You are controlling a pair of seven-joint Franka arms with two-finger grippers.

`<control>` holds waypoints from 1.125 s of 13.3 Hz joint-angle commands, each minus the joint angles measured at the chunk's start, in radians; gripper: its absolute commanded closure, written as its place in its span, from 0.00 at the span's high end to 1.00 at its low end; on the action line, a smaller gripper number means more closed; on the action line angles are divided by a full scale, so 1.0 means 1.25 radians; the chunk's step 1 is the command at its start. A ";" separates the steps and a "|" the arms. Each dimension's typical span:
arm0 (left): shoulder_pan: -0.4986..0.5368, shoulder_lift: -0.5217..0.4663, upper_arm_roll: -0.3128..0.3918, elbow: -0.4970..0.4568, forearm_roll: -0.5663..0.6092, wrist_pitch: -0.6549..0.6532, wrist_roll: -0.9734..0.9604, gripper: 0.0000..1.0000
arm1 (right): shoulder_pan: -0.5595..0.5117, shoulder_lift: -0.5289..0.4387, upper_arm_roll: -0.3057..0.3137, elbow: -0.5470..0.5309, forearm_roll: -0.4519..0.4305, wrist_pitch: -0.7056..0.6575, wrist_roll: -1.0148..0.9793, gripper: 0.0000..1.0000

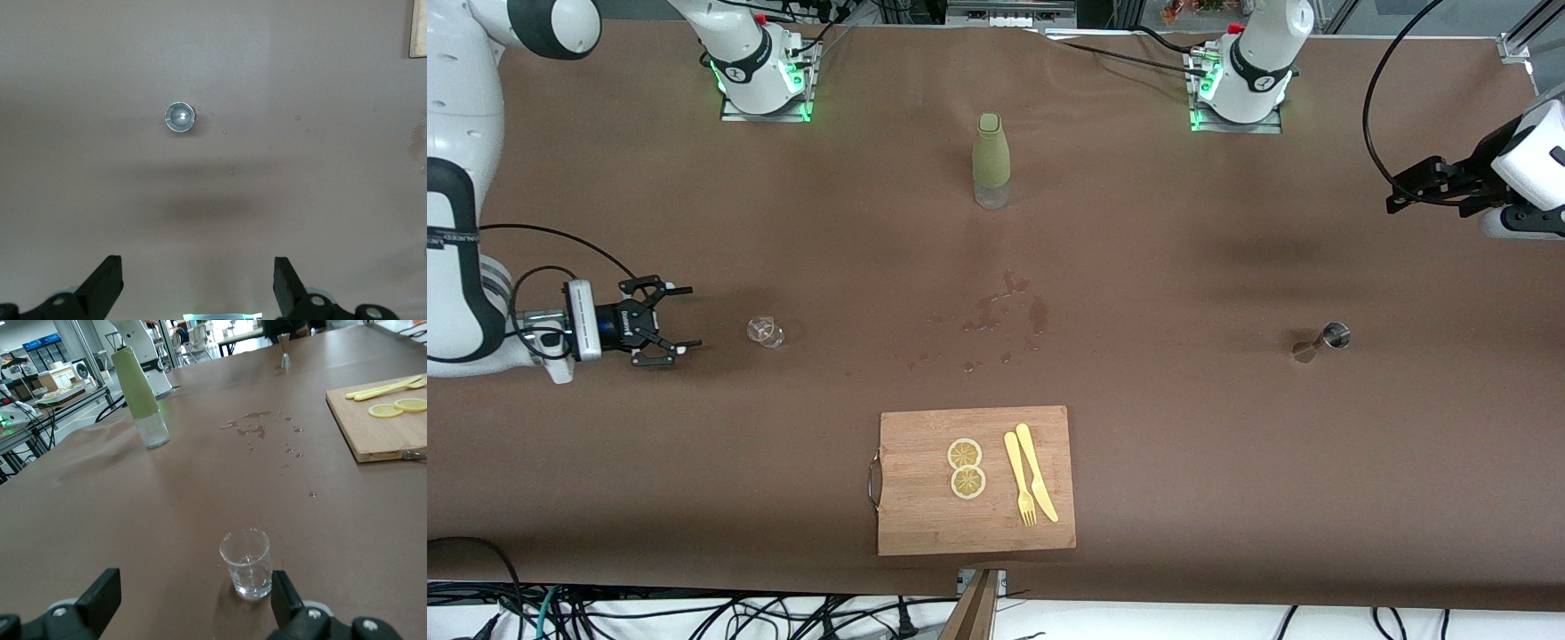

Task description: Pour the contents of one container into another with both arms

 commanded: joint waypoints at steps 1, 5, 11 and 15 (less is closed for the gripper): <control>-0.004 0.002 0.002 0.016 -0.008 -0.003 -0.014 1.00 | 0.013 -0.085 -0.006 -0.015 -0.078 0.000 0.141 1.00; 0.000 0.022 0.007 0.042 -0.001 -0.006 -0.005 1.00 | 0.029 -0.210 -0.006 -0.026 -0.186 0.030 0.376 1.00; 0.014 0.046 0.012 0.081 -0.012 -0.010 0.001 1.00 | 0.127 -0.398 -0.008 -0.067 -0.418 0.081 0.824 1.00; 0.003 0.077 0.004 0.111 -0.014 -0.006 0.002 1.00 | 0.188 -0.499 -0.011 -0.124 -0.538 0.120 1.149 1.00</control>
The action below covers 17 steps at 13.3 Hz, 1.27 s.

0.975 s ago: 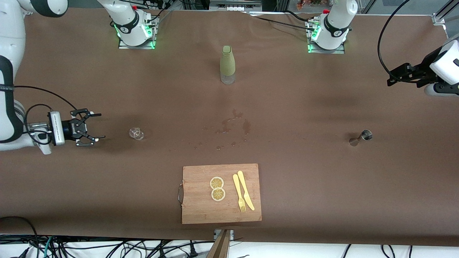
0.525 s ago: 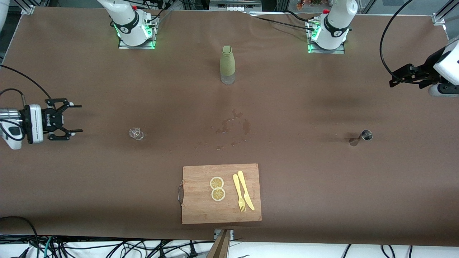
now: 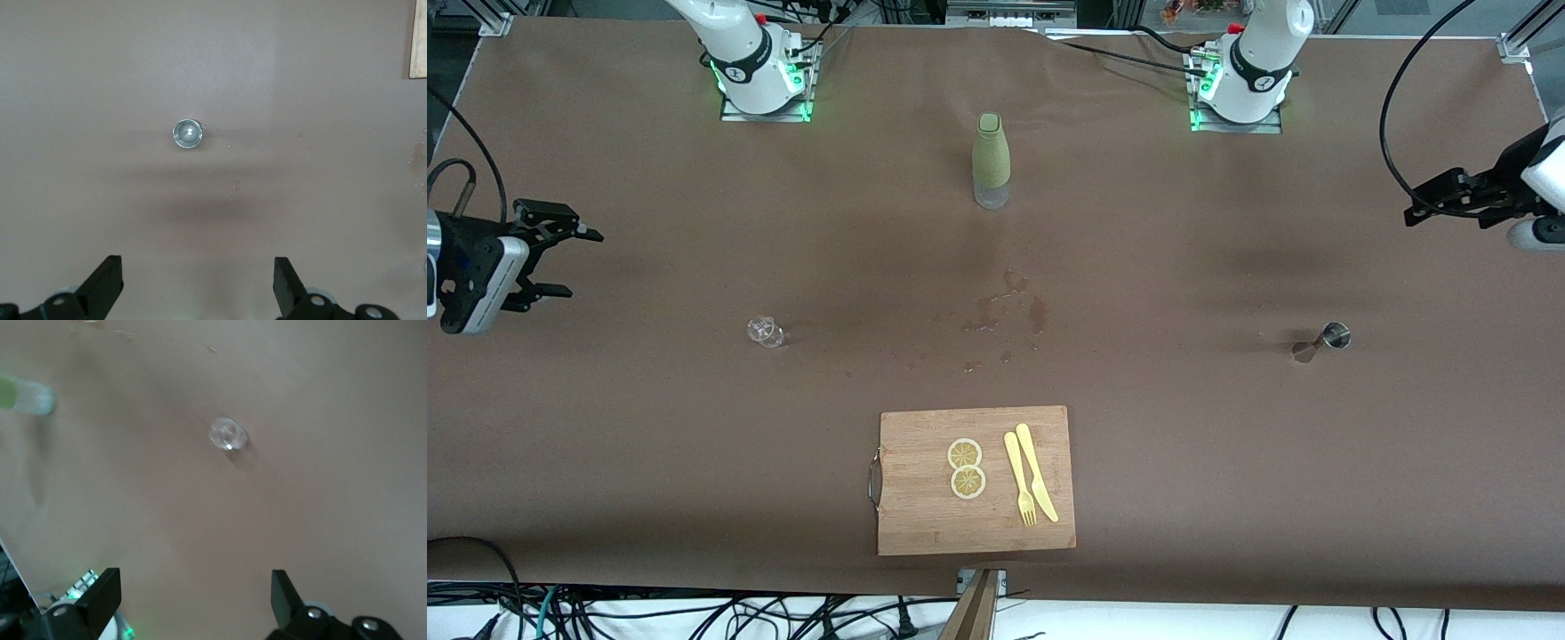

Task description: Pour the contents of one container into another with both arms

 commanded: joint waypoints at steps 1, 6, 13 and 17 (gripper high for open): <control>-0.003 0.033 0.000 0.065 -0.014 -0.010 0.003 1.00 | 0.046 -0.080 -0.010 -0.068 -0.083 0.028 0.193 1.00; 0.003 0.046 0.002 0.078 -0.016 -0.010 0.003 1.00 | 0.091 -0.166 -0.010 -0.142 -0.135 0.049 0.650 1.00; -0.002 0.047 0.002 0.079 -0.017 -0.009 0.003 1.00 | 0.075 -0.200 -0.034 -0.154 -0.132 0.140 0.684 1.00; 0.000 0.047 0.002 0.078 -0.027 -0.010 0.003 1.00 | 0.080 -0.203 -0.045 -0.132 -0.141 0.129 0.688 1.00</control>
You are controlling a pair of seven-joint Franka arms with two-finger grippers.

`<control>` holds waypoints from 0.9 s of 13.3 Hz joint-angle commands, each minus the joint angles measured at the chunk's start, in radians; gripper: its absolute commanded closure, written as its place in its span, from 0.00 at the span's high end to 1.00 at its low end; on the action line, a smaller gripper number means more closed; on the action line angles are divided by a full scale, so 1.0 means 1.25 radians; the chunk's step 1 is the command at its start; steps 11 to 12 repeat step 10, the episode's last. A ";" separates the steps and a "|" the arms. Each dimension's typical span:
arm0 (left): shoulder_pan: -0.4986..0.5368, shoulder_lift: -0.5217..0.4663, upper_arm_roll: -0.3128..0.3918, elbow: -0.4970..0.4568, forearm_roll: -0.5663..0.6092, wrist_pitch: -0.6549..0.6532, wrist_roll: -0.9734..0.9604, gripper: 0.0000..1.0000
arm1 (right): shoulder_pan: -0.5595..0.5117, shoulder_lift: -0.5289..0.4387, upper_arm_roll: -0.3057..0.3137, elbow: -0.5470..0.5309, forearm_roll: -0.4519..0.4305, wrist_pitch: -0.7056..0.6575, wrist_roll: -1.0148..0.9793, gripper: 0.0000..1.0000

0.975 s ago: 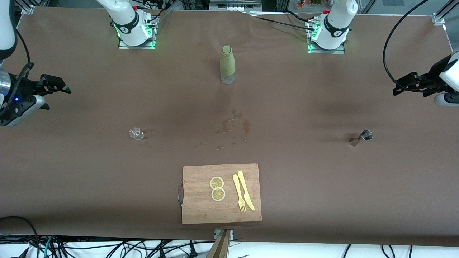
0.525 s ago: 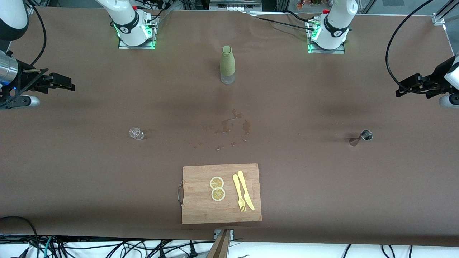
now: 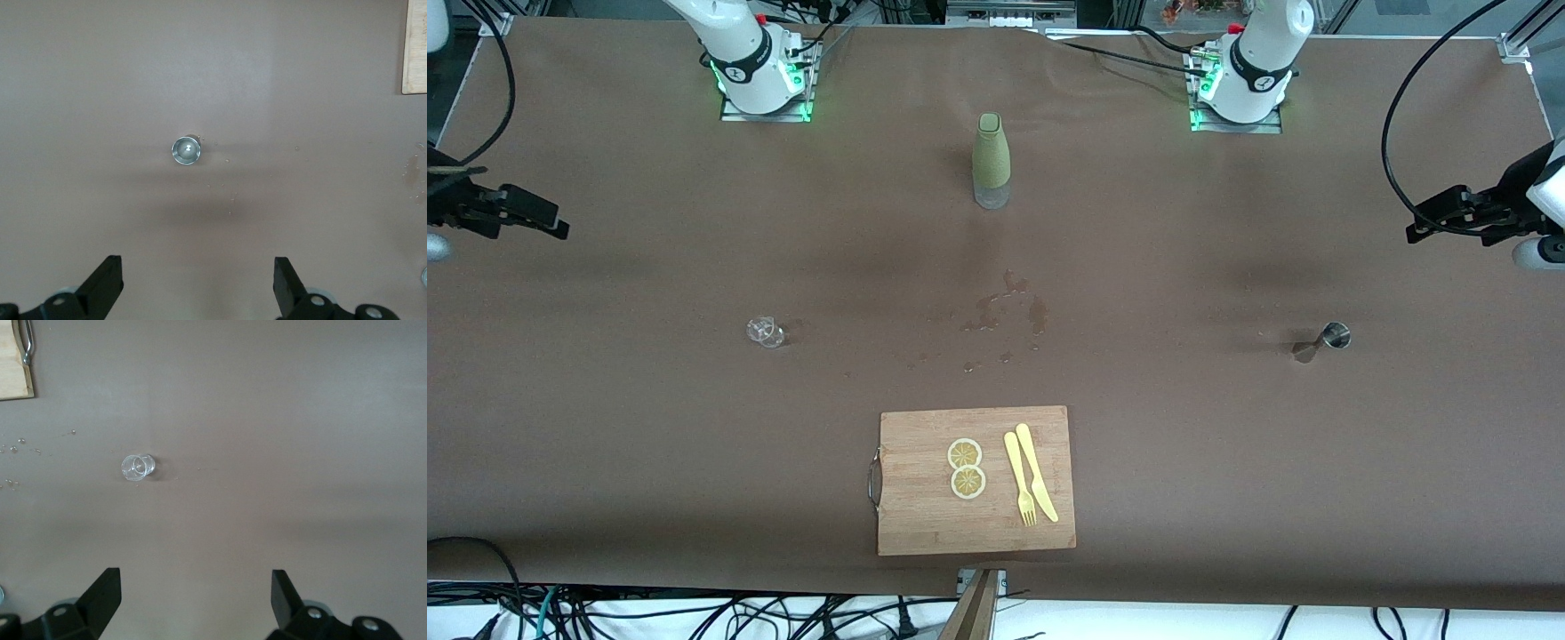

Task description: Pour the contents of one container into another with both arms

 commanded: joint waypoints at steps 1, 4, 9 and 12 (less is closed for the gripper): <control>-0.004 0.011 0.001 0.025 -0.018 -0.012 0.003 1.00 | 0.003 -0.012 0.007 0.002 -0.019 -0.002 0.027 1.00; -0.003 0.011 0.001 0.025 -0.018 -0.012 0.003 1.00 | 0.004 -0.012 0.008 0.002 -0.019 -0.007 0.039 1.00; -0.001 0.011 0.001 0.025 -0.020 -0.011 0.003 1.00 | 0.004 0.007 0.008 0.026 -0.019 -0.006 0.044 1.00; 0.000 0.011 0.001 0.025 -0.020 -0.011 0.002 1.00 | 0.004 0.013 0.008 0.032 -0.019 -0.008 0.042 1.00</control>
